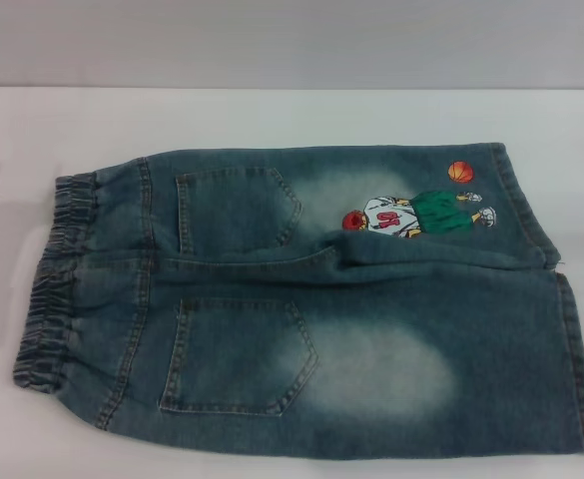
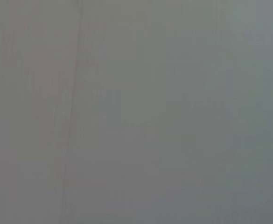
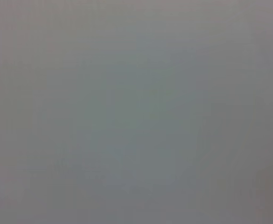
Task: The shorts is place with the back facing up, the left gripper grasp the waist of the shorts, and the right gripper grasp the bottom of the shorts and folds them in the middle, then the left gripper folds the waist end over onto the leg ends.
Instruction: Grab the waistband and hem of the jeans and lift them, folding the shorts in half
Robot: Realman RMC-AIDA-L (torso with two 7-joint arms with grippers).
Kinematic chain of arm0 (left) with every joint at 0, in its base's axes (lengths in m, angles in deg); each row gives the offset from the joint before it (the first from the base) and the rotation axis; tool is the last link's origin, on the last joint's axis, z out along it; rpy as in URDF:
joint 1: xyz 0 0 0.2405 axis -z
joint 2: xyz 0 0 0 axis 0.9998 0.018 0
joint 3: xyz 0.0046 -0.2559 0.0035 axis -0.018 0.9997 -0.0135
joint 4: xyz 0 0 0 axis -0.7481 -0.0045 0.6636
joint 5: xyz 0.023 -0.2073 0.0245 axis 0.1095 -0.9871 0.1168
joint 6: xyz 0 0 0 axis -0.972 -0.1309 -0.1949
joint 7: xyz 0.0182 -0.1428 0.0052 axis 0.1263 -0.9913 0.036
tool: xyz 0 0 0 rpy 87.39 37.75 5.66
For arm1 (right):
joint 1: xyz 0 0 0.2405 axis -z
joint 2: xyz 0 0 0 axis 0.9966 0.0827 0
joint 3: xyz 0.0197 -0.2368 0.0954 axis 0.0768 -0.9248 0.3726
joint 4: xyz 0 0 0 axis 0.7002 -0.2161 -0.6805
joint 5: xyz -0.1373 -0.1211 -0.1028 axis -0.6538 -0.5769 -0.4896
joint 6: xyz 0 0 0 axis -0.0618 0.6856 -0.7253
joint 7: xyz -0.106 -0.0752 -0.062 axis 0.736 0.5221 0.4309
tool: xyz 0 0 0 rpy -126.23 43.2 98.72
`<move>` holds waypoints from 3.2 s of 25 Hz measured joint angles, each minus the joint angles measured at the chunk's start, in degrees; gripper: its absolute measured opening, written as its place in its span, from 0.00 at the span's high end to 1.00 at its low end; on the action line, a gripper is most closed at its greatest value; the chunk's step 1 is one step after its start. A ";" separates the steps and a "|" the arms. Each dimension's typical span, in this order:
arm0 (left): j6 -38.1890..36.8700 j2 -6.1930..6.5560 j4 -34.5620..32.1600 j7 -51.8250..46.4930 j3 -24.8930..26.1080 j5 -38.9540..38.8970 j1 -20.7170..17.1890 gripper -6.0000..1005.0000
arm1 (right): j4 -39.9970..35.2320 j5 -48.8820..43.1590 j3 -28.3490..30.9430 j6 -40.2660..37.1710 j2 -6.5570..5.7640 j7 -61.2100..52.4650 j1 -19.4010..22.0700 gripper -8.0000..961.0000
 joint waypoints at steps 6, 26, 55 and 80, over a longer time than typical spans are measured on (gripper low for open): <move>0.67 -0.29 0.47 -0.05 0.31 0.01 0.26 0.17 | 0.56 -0.30 -0.34 -0.39 -0.10 0.01 1.65 0.38; 0.80 -0.47 0.86 -1.51 -2.02 0.58 -1.18 0.17 | 1.59 -1.44 -1.42 0.04 -0.18 0.48 1.15 0.38; -13.08 15.19 -32.07 -89.48 19.32 96.77 6.10 0.17 | 1.22 -1.47 -0.87 1.33 -0.49 0.64 -0.22 0.38; -24.41 8.21 -47.55 -107.64 47.40 136.65 -2.70 0.20 | -3.13 -0.98 -0.66 4.79 -0.86 3.53 -2.44 0.38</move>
